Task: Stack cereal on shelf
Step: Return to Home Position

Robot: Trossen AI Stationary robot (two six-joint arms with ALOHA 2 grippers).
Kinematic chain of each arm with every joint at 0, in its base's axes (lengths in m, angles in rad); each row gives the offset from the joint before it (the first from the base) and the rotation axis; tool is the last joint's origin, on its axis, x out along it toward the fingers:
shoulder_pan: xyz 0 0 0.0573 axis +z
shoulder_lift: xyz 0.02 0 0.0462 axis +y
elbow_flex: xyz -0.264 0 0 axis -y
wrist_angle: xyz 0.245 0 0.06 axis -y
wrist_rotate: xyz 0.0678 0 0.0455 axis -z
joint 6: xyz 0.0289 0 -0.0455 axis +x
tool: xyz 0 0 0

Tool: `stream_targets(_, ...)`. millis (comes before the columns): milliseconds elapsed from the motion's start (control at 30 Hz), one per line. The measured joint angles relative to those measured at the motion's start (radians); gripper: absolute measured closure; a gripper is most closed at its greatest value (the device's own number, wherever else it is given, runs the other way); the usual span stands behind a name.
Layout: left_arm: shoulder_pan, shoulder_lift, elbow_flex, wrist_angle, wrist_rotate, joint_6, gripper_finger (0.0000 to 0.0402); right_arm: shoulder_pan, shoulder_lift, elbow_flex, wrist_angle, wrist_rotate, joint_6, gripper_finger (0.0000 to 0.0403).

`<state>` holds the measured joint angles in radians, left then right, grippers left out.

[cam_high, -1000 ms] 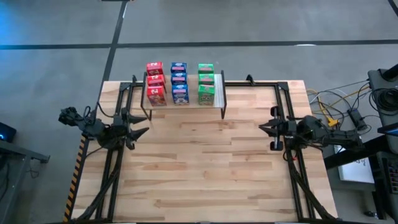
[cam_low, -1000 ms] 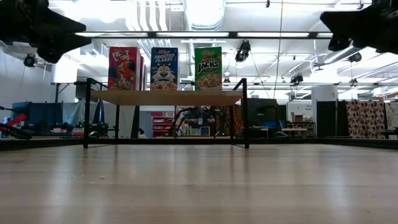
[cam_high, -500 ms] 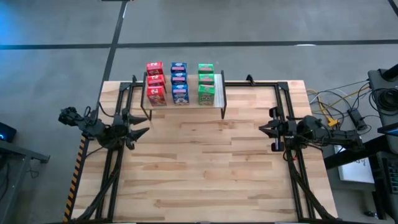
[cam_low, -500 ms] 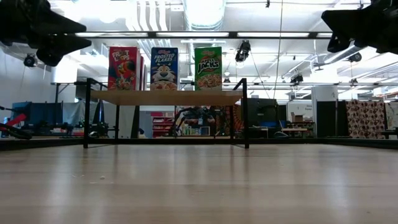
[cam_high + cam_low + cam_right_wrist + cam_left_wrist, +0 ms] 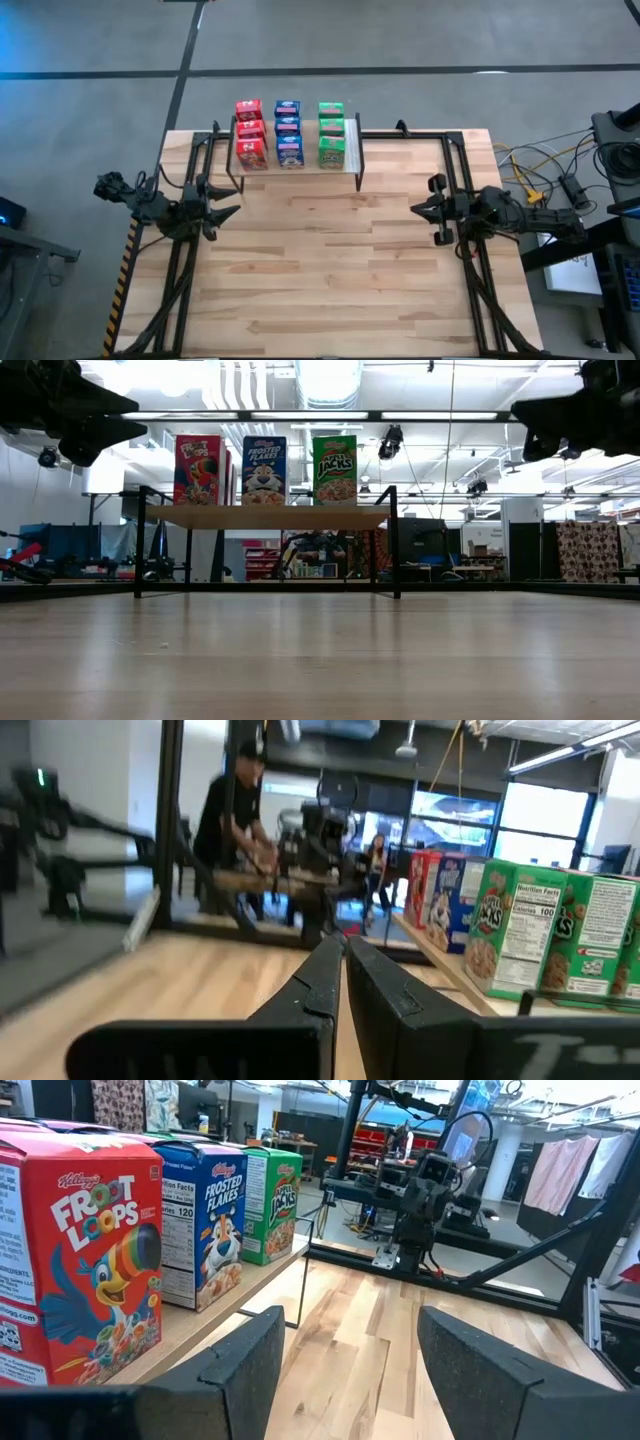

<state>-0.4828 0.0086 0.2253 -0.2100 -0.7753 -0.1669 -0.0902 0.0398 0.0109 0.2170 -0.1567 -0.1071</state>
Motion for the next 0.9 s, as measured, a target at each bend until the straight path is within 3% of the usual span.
stream_targets(167,0.000,0.000,0.000,0.000,0.000,0.000,0.0187,0.000,0.016,0.000,-0.057,0.000,-0.095,0.0390)
stream_targets(900,0.000,0.000,0.000,0.000,0.000,0.000,0.0187,0.000,0.021,0.000,-0.101,0.000,-0.043,0.0390)
